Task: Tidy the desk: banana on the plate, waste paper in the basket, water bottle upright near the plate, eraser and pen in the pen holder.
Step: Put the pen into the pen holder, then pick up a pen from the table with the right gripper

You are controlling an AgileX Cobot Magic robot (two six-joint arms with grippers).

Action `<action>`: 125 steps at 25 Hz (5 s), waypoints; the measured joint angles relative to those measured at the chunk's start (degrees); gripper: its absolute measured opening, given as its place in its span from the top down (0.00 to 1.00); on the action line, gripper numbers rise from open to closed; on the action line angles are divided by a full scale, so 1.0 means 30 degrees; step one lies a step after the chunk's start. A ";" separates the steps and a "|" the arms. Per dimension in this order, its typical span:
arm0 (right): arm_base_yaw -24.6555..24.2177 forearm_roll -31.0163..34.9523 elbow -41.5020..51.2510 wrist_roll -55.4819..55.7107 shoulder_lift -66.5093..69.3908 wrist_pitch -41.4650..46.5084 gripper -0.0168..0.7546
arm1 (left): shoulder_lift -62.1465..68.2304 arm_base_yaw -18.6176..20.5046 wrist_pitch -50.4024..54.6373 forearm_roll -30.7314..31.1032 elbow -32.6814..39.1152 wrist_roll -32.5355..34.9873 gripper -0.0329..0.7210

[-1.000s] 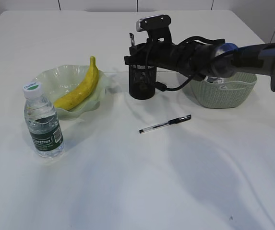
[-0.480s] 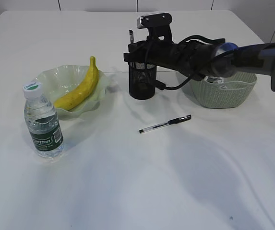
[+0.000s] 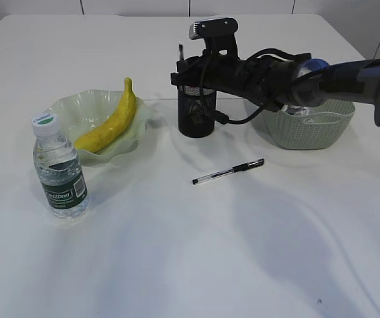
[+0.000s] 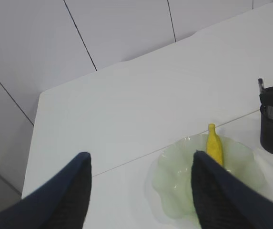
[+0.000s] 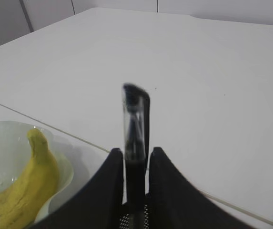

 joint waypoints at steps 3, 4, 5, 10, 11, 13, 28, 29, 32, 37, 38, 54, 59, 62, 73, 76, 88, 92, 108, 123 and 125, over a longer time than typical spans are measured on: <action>0.0000 0.0000 0.0000 0.0000 0.0000 0.0000 0.76 | 0.0000 0.0000 0.0000 0.0000 0.0000 0.0000 0.34; 0.0000 0.0000 0.0000 0.0000 0.0000 0.0000 0.75 | 0.0000 0.0000 0.0000 0.0000 0.0000 0.0000 0.34; 0.0000 0.0034 0.0000 0.0000 0.0000 0.0000 0.75 | 0.0000 0.0000 0.0000 0.0000 0.0000 0.0000 0.34; 0.0000 0.0034 0.0000 0.0000 0.0000 0.0000 0.73 | 0.0000 0.0000 0.0040 0.0000 0.0000 0.0000 0.34; 0.0000 0.0034 0.0000 0.0000 0.0000 0.0000 0.73 | 0.0000 0.0000 0.0040 0.0000 0.0000 0.0000 0.34; 0.0000 0.0034 0.0000 0.0000 0.0000 0.0000 0.72 | 0.0000 0.0000 0.0040 0.0000 0.0000 0.0000 0.34; 0.0000 0.0323 -0.1983 0.1533 -0.0198 0.3014 0.69 | 0.0182 0.0000 0.0203 0.0000 0.0000 0.0000 0.34; 0.0000 0.0323 -0.2017 0.1568 -0.0212 0.3055 0.69 | 0.0182 0.0000 0.0203 0.0000 0.0000 0.0000 0.34; 0.0000 0.0323 -0.2271 0.1598 -0.0243 0.3049 0.69 | 0.0182 0.0000 0.0203 0.0000 0.0000 0.0000 0.34; 0.0000 0.0323 -0.2578 0.1767 -0.0671 0.3108 0.69 | 0.0182 0.0000 0.0240 0.0000 0.0000 0.0000 0.34; 0.0000 0.0323 -0.2578 0.1767 -0.0867 0.3190 0.69 | 0.0182 0.0000 0.0281 0.0000 0.0000 0.0000 0.34; 0.0036 0.0920 -0.2629 0.4869 -0.4440 0.9877 0.68 | 0.0182 0.0000 0.0448 0.0000 0.0000 0.0000 0.34; 0.0036 0.2045 -0.2629 0.5154 -0.5166 1.2215 0.68 | 0.0182 0.0000 0.0461 0.0000 0.0000 0.0000 0.34; 0.0036 0.2961 -0.2629 0.5152 -0.5408 1.3903 0.68 | 0.0182 0.0000 0.0461 0.0000 0.0000 0.0000 0.34; 0.0513 0.8764 -0.2648 0.5189 -0.6398 1.9216 0.68 | 0.0212 0.0000 0.1117 0.0000 0.0000 0.0000 0.34; 0.0555 1.0507 -0.2648 0.5189 -0.6398 2.0809 0.68 | 0.0212 0.0000 0.1523 0.0000 0.0000 0.0000 0.34; 0.0555 1.2364 -0.2648 0.5189 -0.6398 2.6242 0.68 | 0.0212 0.0000 0.2325 -0.0513 0.0000 0.0000 0.34; 0.0555 1.2957 -0.2648 0.5333 -0.6398 2.6750 0.68 | 0.0212 0.0000 0.2489 -0.0758 0.0000 0.0000 0.34; 0.0555 1.3986 -0.2675 0.8304 -0.5794 2.8738 0.68 | 0.0212 0.0000 0.4333 -0.0872 0.0000 0.0000 0.34; 0.0555 1.5039 -0.2675 0.9362 -0.4928 2.8769 0.68 | 0.0212 0.0000 0.4333 -0.0872 0.0000 0.0000 0.34; 0.0555 1.5039 -0.2675 0.9494 -0.4779 2.8769 0.68 | 0.0212 0.0000 0.4333 -0.0872 0.0000 0.0000 0.34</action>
